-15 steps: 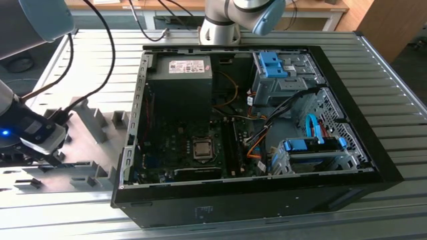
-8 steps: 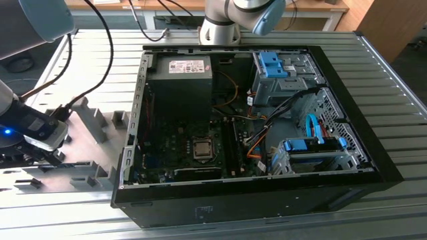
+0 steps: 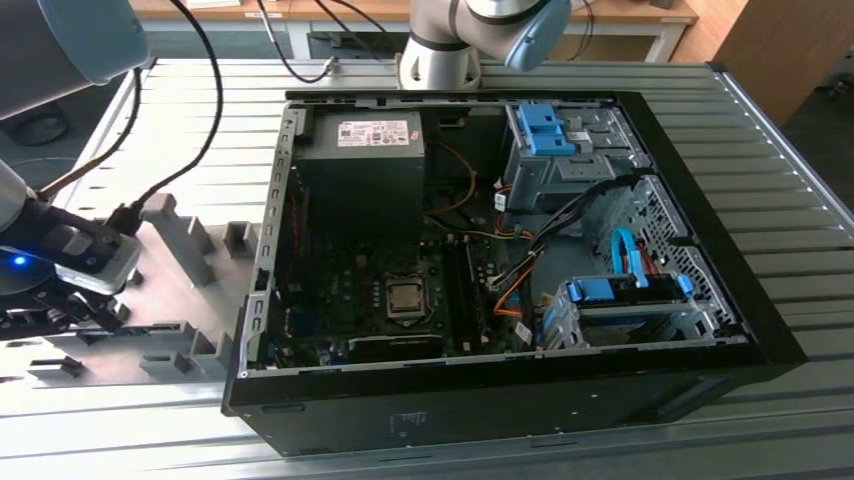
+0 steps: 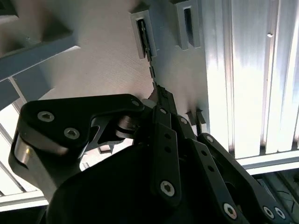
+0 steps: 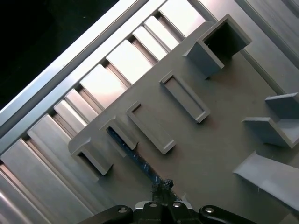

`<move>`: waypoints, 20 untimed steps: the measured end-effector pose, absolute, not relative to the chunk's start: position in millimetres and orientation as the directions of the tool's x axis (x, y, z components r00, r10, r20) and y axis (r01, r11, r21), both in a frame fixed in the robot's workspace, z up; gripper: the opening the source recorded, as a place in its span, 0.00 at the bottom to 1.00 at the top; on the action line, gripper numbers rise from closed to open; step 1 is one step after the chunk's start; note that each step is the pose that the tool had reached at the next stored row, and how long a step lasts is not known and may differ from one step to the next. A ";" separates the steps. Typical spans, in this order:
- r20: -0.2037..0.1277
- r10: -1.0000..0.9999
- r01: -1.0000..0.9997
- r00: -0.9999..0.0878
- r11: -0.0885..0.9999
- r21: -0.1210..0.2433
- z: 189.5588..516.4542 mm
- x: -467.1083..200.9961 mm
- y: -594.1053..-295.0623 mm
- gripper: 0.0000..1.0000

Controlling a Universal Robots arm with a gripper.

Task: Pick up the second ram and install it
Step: 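Pick up the second ram and move it above second insertion slot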

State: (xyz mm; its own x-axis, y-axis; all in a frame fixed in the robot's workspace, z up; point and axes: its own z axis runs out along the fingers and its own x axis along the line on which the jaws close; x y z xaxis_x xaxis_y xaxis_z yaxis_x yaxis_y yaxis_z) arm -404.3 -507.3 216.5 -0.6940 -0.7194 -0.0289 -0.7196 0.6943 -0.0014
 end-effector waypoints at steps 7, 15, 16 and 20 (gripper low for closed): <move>-0.029 -0.762 -0.762 -0.647 0.648 -0.001 216.5 -404.3 -507.3 0.11; -0.029 -0.806 -0.806 -0.592 0.592 -0.001 216.4 -404.3 -507.3 0.11; -0.029 -0.811 -0.811 -0.585 0.585 -0.001 216.4 -404.3 -507.3 0.11; -0.029 -0.831 -0.832 -0.555 0.555 -0.001 216.4 -404.3 -507.3 0.11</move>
